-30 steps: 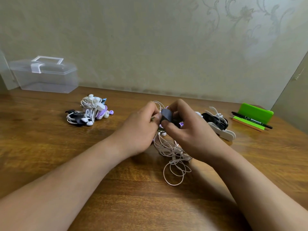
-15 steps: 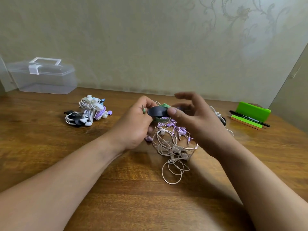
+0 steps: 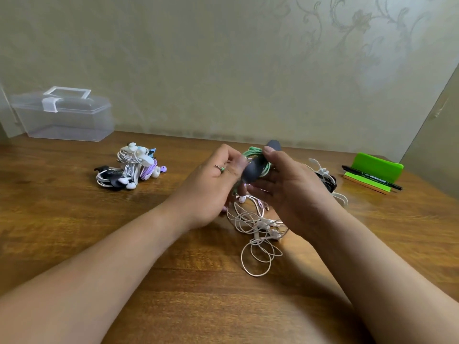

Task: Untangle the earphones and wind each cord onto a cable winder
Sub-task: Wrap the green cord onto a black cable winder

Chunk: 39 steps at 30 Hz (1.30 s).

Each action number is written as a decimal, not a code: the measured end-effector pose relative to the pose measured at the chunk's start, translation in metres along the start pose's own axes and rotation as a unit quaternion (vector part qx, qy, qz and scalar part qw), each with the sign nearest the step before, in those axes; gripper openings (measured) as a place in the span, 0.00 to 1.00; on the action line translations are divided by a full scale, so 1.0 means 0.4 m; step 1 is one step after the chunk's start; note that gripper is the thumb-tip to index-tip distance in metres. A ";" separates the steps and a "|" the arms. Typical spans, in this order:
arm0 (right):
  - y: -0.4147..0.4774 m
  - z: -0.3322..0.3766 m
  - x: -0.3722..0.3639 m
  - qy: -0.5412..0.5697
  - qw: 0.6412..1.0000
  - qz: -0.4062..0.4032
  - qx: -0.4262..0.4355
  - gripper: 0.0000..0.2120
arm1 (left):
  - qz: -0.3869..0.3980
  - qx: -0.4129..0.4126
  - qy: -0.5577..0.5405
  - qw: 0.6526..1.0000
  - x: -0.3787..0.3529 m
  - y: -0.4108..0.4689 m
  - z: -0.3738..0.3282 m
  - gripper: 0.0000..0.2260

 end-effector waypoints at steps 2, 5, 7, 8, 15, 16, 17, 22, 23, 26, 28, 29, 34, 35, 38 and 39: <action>-0.001 0.003 0.011 -0.064 0.998 0.000 0.005 0.13 | 0.000 0.028 -0.019 0.999 0.012 -0.004 -0.006 0.10; -0.001 0.001 0.015 -0.151 0.988 0.035 0.023 0.17 | 0.017 0.046 0.019 0.999 0.022 -0.005 -0.021 0.12; -0.004 -0.006 0.009 -0.183 0.981 0.066 0.023 0.17 | 0.002 0.035 0.040 0.999 0.035 -0.003 -0.023 0.15; -0.005 -0.009 0.005 -0.199 0.977 0.074 0.026 0.17 | -0.006 0.027 0.035 0.999 0.038 -0.002 -0.020 0.17; -0.006 -0.005 0.013 -0.248 0.965 0.043 0.071 0.13 | -0.020 -0.004 -0.099 0.995 0.028 0.011 0.010 0.10; -0.007 -0.001 0.015 -0.253 0.964 0.034 0.078 0.13 | -0.016 -0.003 -0.119 0.993 0.024 0.010 0.011 0.06; -0.007 0.003 0.016 -0.257 0.962 0.025 0.086 0.14 | -0.011 0.001 -0.135 0.991 0.021 0.008 0.012 0.03; -0.007 0.010 0.030 -0.267 0.959 0.018 0.096 0.16 | 0.007 -0.056 -0.053 0.997 0.021 0.004 -0.007 0.05; -0.006 0.010 0.030 -0.280 0.955 0.018 0.097 0.16 | 0.009 -0.082 -0.007 0.997 0.023 0.003 -0.014 0.05; -0.008 0.014 0.036 -0.302 0.949 -0.004 0.094 0.11 | 0.004 -0.123 0.046 0.991 0.027 0.002 -0.028 0.03; -0.011 0.018 0.036 -0.307 0.947 -0.010 0.096 0.09 | -0.003 -0.128 0.036 0.991 0.029 0.005 -0.025 0.03; -0.011 0.020 0.037 -0.317 0.943 -0.010 0.104 0.09 | -0.008 -0.125 0.022 0.992 0.031 0.007 -0.022 0.03; -0.024 0.023 0.022 -0.358 0.923 0.023 0.137 0.11 | -0.001 -0.106 0.003 0.994 0.032 0.008 -0.011 0.03; -0.027 0.025 0.020 -0.358 0.922 0.033 0.140 0.11 | -0.001 -0.106 0.003 0.994 0.033 0.010 -0.009 0.03; -0.035 0.027 0.013 -0.349 0.925 0.065 0.134 0.10 | -0.013 -0.123 0.025 0.992 0.044 0.015 -0.007 0.05; -0.035 0.027 0.008 -0.350 0.924 0.074 0.132 0.08 | -0.016 -0.124 0.027 0.992 0.047 0.015 -0.009 0.06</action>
Point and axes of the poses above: each hand's wrist, its own y-axis towards the middle knuckle, its own x-axis out of the back of the hand, z = x × y, the point moved 5 cm from there along y, towards the middle knuckle, and after that the axes turned 12 degrees about -x, right-handed, at the moved point
